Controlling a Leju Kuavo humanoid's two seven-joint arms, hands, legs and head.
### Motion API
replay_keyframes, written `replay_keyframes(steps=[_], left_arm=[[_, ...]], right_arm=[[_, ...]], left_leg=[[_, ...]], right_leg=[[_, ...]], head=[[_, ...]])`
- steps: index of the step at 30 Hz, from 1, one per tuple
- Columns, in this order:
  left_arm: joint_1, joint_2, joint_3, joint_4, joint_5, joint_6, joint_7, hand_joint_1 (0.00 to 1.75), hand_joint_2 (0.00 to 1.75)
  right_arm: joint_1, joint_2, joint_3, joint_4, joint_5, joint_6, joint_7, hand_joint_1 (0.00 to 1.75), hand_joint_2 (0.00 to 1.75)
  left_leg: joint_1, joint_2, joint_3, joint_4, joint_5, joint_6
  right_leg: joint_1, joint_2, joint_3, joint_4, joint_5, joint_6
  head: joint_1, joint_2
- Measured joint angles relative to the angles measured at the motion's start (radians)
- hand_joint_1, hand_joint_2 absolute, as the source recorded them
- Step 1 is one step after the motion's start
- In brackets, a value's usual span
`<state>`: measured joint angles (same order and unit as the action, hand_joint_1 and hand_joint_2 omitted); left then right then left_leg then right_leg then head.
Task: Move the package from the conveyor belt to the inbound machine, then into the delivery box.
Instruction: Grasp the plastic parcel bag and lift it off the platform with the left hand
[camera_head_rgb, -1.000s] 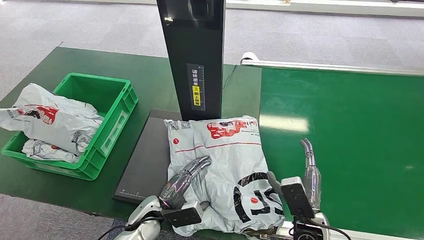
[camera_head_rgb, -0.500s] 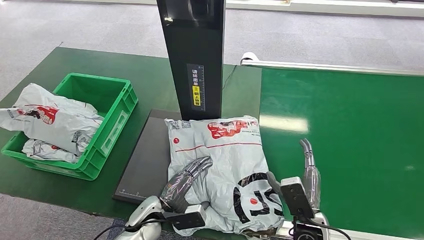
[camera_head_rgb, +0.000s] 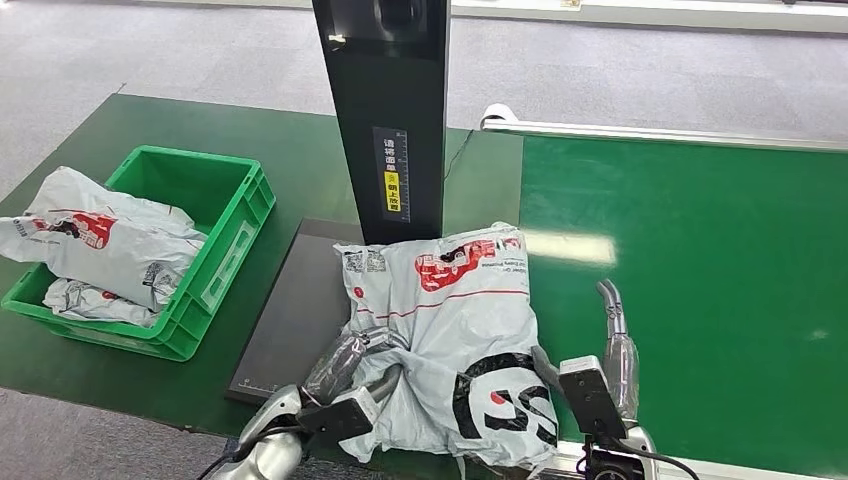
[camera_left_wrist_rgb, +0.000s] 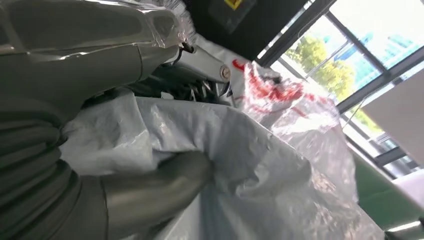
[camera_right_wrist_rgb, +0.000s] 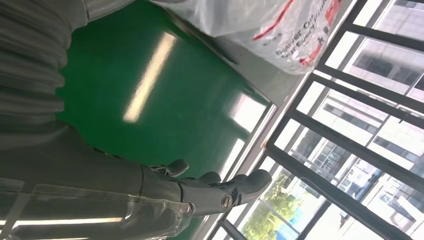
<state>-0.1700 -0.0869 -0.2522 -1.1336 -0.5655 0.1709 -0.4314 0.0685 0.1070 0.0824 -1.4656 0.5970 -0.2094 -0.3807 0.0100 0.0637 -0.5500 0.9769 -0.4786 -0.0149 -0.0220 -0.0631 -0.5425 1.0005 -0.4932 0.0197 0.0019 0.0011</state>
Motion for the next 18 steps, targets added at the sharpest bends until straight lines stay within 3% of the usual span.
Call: replay_keyframes(steps=[18], left_arm=[[0.064, 0.023, 0.121, -0.226, 0.127, -0.026, -0.026, 1.75, 1.75]], right_arm=[[0.001, -0.002, 0.001, 0.001, -0.002, -0.001, 0.0, 0.0, 1.75]], left_leg=[[0.0, 0.0, 0.0, 0.0, 0.0, 0.0]], right_leg=[[0.0, 0.0, 0.0, 0.0, 0.0, 0.0]], head=[[0.0, 0.0]])
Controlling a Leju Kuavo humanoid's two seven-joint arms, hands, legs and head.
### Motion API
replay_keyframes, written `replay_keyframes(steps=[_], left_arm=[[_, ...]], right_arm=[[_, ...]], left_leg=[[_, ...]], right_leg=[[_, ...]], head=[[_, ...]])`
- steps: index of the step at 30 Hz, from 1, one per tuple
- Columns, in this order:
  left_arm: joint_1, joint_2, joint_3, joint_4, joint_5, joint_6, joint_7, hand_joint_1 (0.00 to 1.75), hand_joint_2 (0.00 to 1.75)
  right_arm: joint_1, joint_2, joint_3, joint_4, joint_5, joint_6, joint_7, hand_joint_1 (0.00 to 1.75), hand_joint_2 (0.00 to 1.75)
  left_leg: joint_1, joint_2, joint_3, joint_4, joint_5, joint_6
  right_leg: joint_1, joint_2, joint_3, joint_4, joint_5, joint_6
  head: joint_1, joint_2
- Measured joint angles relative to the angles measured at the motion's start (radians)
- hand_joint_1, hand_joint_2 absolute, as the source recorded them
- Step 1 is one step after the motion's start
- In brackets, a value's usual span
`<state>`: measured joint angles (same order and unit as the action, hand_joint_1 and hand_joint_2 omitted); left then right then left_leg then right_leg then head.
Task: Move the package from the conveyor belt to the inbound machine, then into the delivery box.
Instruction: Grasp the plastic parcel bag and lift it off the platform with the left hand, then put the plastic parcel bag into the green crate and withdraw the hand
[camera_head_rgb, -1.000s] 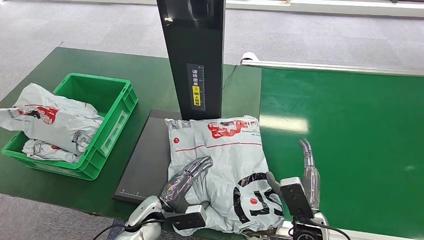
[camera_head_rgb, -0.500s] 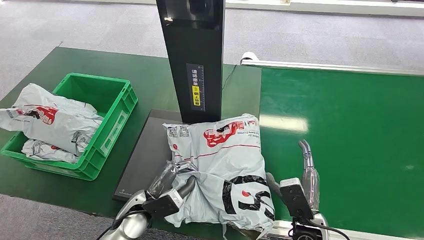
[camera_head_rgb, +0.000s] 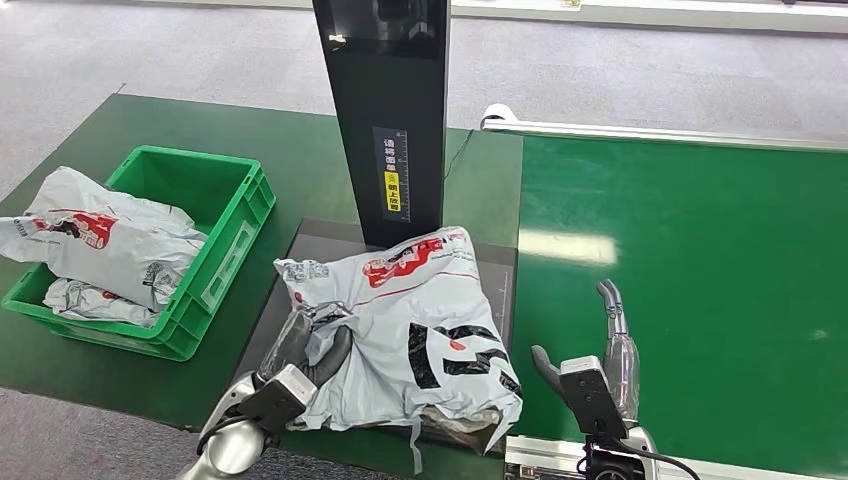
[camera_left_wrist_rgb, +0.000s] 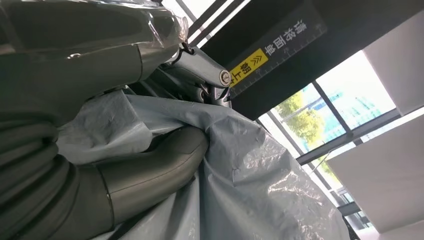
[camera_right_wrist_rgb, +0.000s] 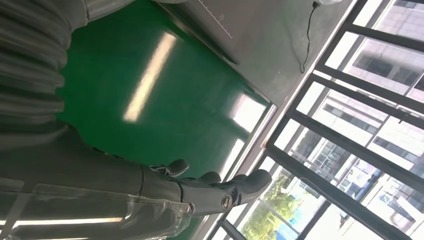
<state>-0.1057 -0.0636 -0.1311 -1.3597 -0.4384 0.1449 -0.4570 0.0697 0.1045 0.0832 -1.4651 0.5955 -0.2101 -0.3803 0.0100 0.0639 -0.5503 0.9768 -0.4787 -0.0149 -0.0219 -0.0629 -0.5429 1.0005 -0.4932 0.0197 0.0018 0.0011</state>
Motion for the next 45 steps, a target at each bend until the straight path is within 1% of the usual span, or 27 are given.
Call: replay_keyframes(steps=[6, 10, 20, 30, 38, 45], left_arm=[[0.016, 0.009, 0.048, -0.068, 0.013, 0.013, -0.014, 1.75, 1.75], [0.01, 0.021, 0.077, -0.096, 0.013, 0.022, -0.018, 1.75, 1.75], [-0.043, 0.075, 0.144, -0.108, 0.016, 0.065, -0.038, 1.75, 1.75], [-0.074, 0.104, 0.21, -0.147, 0.016, 0.092, -0.041, 1.75, 1.75], [-0.137, 0.126, 0.289, -0.153, 0.011, 0.1, -0.027, 1.75, 1.75], [-0.171, 0.15, 0.366, -0.14, 0.016, 0.105, -0.016, 1.75, 1.75]], right_arm=[[0.013, 0.0, 0.0, 0.0, -0.001, -0.009, 0.0, 0.0, 1.75], [0.017, 0.0, 0.0, 0.0, -0.008, -0.014, -0.001, 0.0, 1.75], [0.019, -0.003, 0.0, 0.007, -0.028, -0.033, -0.006, 0.0, 1.75], [0.041, -0.003, -0.002, 0.008, -0.031, -0.056, -0.011, 0.0, 1.75], [0.052, -0.003, -0.008, 0.007, -0.037, -0.061, -0.011, 0.0, 1.75], [0.066, -0.003, -0.014, 0.001, -0.043, -0.061, -0.011, 0.0, 1.75]], left_leg=[[0.0, 0.0, 0.0, 0.0, 0.0, 0.0], [0.0, 0.0, 0.0, 0.0, 0.0, 0.0], [0.0, 0.0, 0.0, 0.0, 0.0, 0.0], [0.0, 0.0, 0.0, 0.0, 0.0, 0.0], [0.0, 0.0, 0.0, 0.0, 0.0, 0.0], [0.0, 0.0, 0.0, 0.0, 0.0, 0.0]], right_leg=[[0.0, 0.0, 0.0, 0.0, 0.0, 0.0], [0.0, 0.0, 0.0, 0.0, 0.0, 0.0], [0.0, 0.0, 0.0, 0.0, 0.0, 0.0], [0.0, 0.0, -0.001, 0.0, 0.0, 0.0], [0.0, 0.0, -0.001, 0.0, 0.0, 0.0], [0.0, 0.0, -0.001, 0.0, 0.0, 0.0]], head=[[0.0, 0.0], [0.0, 0.0], [0.0, 0.0], [0.0, 0.0], [0.0, 0.0], [0.0, 0.0]])
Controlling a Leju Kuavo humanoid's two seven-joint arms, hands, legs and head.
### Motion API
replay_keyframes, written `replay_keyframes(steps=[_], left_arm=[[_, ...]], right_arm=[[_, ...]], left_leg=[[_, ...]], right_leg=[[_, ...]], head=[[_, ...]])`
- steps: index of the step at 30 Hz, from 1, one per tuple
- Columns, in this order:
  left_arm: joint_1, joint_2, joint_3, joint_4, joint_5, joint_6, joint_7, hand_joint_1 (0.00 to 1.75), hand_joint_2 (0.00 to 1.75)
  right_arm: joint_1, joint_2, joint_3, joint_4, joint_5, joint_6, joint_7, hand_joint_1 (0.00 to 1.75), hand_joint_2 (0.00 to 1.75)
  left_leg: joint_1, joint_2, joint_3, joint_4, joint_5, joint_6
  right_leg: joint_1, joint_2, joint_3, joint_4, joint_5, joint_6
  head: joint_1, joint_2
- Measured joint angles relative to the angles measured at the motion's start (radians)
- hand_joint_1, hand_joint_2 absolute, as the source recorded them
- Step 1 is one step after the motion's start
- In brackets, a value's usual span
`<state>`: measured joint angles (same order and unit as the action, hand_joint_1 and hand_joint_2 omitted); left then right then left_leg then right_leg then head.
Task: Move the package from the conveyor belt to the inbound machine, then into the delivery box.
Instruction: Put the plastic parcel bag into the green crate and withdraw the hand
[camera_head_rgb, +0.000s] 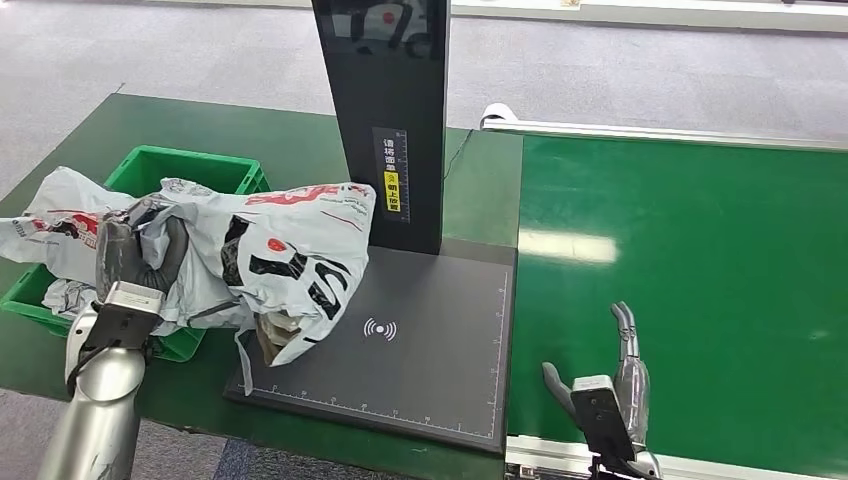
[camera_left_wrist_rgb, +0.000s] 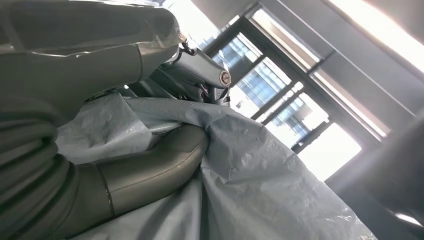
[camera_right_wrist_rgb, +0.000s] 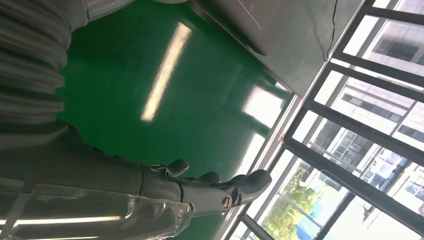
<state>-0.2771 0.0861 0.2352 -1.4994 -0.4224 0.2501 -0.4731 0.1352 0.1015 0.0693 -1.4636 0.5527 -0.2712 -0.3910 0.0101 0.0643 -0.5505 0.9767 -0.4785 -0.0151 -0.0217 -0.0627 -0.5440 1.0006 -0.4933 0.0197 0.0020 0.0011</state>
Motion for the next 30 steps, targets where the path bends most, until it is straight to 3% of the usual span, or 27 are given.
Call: replay_keyframes(steps=[13, 30], left_arm=[[-0.025, 0.045, 0.131, 0.045, 0.007, -0.001, 0.014, 1.75, 1.75], [-0.019, 0.047, 0.211, 0.073, -0.039, 0.049, 0.018, 1.75, 1.75]], right_arm=[[0.004, 0.003, -0.006, -0.021, 0.011, 0.031, 0.011, 0.0, 1.75], [0.004, 0.014, -0.018, -0.03, 0.035, 0.057, 0.008, 0.0, 1.75]], left_leg=[[0.0, 0.0, 0.0, 0.0, 0.0, 0.0], [0.0, 0.0, -0.001, 0.0, 0.0, 0.0]], right_leg=[[0.0, 0.0, 0.0, 0.0, 0.0, 0.0], [0.0, 0.0, -0.001, 0.0, 0.0, 0.0]], head=[[0.0, 0.0], [0.0, 0.0]])
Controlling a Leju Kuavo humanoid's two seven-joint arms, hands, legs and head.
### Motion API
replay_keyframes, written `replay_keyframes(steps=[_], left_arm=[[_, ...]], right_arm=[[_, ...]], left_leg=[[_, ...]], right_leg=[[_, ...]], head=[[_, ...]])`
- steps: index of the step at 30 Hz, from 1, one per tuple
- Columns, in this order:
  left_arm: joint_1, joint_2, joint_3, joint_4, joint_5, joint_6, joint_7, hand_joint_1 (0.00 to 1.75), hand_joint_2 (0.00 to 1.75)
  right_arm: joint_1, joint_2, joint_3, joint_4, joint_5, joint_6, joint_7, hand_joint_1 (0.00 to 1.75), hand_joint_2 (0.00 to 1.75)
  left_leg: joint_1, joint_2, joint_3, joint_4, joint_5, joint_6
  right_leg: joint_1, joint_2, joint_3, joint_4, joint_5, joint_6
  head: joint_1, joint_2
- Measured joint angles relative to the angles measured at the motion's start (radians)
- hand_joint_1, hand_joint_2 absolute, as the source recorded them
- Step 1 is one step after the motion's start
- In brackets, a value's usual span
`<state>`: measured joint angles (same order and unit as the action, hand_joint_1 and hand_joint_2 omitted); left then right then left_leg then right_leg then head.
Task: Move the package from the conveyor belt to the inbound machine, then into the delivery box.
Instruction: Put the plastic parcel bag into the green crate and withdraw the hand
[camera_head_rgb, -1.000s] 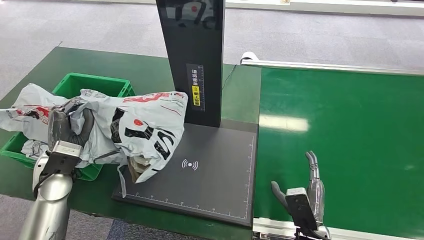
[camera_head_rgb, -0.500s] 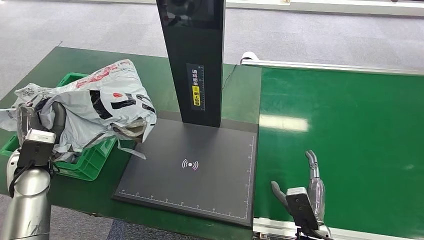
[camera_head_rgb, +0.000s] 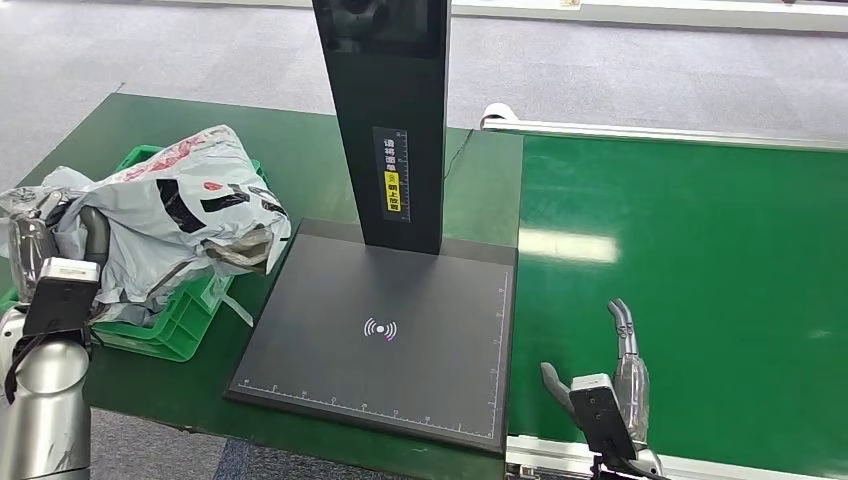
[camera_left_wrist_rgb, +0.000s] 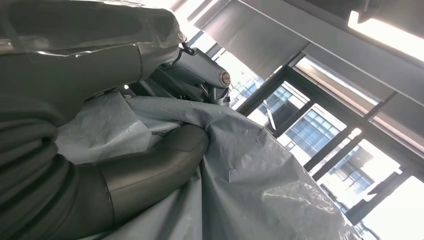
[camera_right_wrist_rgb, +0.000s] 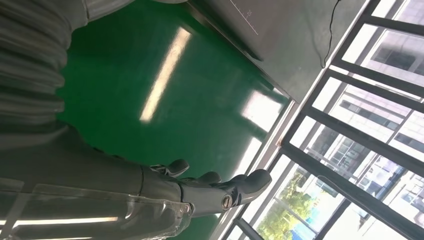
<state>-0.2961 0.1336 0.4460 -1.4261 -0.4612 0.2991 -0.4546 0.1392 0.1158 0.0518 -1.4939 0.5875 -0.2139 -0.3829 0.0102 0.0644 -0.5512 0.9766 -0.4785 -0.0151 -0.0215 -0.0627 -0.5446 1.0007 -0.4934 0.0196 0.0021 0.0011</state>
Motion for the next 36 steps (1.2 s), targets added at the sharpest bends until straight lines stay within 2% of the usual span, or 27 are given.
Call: replay_keyframes(steps=[11, 22, 36], left_arm=[[-0.03, 0.009, 0.004, -0.045, -0.008, 0.009, 0.0, 1.75, 1.75], [-0.101, 0.05, 0.001, -0.092, -0.021, 0.012, 0.027, 1.75, 1.75], [-0.198, 0.119, 0.019, 0.084, -0.074, 0.088, 0.029, 1.75, 1.75]], right_arm=[[0.0, 0.001, -0.004, 0.0, 0.005, -0.001, -0.01, 0.0, 1.75], [0.0, 0.008, -0.006, 0.002, -0.003, -0.003, -0.019, 0.0, 1.75], [-0.001, 0.031, -0.01, 0.003, 0.01, 0.015, -0.018, 0.0, 1.75]], left_leg=[[0.0, 0.0, 0.0, 0.0, 0.0, 0.0], [0.0, 0.0, 0.0, 0.0, 0.0, 0.0], [0.0, 0.0, 0.0, 0.0, 0.0, 0.0]], right_leg=[[0.0, 0.0, 0.0, 0.0, 0.0, 0.0], [0.0, 0.0, 0.0, 0.0, 0.0, 0.0], [0.0, 0.0, 0.0, 0.0, 0.0, 0.0]], head=[[0.0, 0.0], [0.0, 0.0], [0.0, 0.0]])
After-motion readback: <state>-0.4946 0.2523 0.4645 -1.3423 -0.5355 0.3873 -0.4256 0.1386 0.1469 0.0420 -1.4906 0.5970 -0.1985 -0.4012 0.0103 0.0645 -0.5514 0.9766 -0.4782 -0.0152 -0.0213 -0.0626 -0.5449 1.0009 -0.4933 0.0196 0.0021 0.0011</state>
